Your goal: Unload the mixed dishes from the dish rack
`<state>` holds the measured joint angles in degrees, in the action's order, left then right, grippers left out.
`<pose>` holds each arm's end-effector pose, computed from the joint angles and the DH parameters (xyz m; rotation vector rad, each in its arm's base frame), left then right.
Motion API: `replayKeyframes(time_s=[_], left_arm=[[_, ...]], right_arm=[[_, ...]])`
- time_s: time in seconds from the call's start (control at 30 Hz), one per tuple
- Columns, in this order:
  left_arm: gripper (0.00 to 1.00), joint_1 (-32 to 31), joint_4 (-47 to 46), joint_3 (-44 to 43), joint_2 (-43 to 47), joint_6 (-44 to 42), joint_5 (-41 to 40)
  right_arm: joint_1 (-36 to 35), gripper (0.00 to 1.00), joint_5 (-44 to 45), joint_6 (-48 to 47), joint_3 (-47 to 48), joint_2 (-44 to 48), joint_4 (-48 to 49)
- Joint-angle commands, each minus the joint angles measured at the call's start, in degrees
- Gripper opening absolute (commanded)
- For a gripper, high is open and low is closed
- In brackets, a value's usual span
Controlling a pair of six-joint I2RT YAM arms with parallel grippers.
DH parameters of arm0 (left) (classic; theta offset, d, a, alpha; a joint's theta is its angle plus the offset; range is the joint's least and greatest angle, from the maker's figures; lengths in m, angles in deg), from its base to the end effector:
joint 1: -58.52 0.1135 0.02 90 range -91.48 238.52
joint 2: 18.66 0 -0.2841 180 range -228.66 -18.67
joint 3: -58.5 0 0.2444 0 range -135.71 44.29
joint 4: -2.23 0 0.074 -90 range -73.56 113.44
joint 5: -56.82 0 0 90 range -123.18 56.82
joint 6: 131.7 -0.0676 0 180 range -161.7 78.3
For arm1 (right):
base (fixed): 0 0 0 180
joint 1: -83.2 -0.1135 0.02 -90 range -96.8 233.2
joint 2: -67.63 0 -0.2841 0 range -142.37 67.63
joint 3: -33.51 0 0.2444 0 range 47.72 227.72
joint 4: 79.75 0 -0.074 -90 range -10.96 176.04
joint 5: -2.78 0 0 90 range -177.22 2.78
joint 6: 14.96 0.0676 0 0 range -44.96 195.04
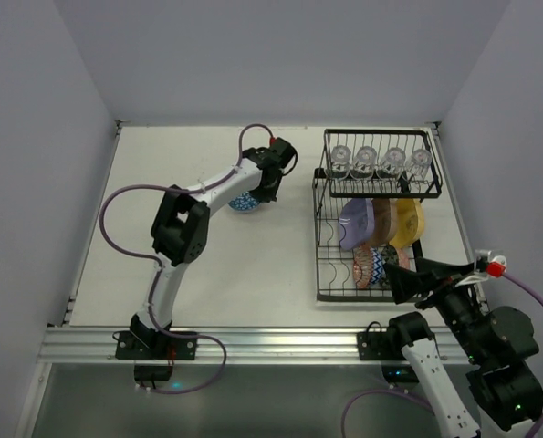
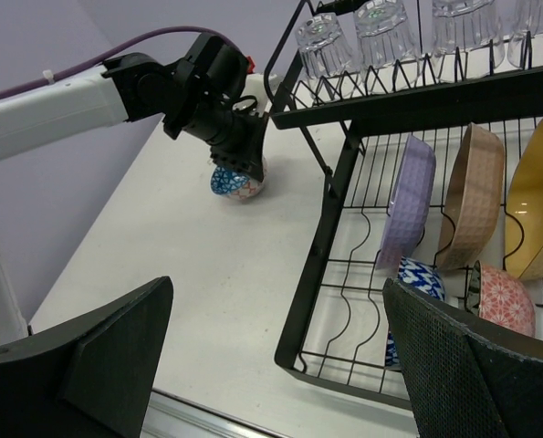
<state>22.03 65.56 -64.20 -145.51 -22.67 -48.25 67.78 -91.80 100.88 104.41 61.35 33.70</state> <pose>0.4024 -0.2758 0.1945 0.3362 2.6530 0.0650 -0.0172 0.0009 0.3606 0.0857 1.6375 0.6195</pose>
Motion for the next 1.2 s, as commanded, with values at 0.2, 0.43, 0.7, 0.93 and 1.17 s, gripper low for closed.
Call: replayKeyframes(time_s=[0.2,0.43,0.7,0.93,1.17], left_arm=[[0.49,0.4,0.5,-0.7,2.5,-2.3,-1.4],[1.00,0.5,-4.9,4.2,12.3,0.0,-4.9],[1.00,0.5,-16.8,21.4,30.8,9.0,-16.0],[1.00,0.8,-29.7,39.6,51.4,12.3,-5.3],[1.00,-5.5,-42.9,48.5,60.0,20.3,10.0]], right_arm=[[0.0,0.99,-2.4,-0.3,-0.8,1.0,0.1],[0.0,0.99,-1.7,-1.0,-1.0,0.5,-0.3],[0.0,0.99,2.3,-0.8,0.4,-5.7,-2.8],[0.0,0.99,9.5,-2.3,4.7,-12.2,-2.6],[0.0,0.99,16.1,-5.5,5.3,-9.7,0.6]])
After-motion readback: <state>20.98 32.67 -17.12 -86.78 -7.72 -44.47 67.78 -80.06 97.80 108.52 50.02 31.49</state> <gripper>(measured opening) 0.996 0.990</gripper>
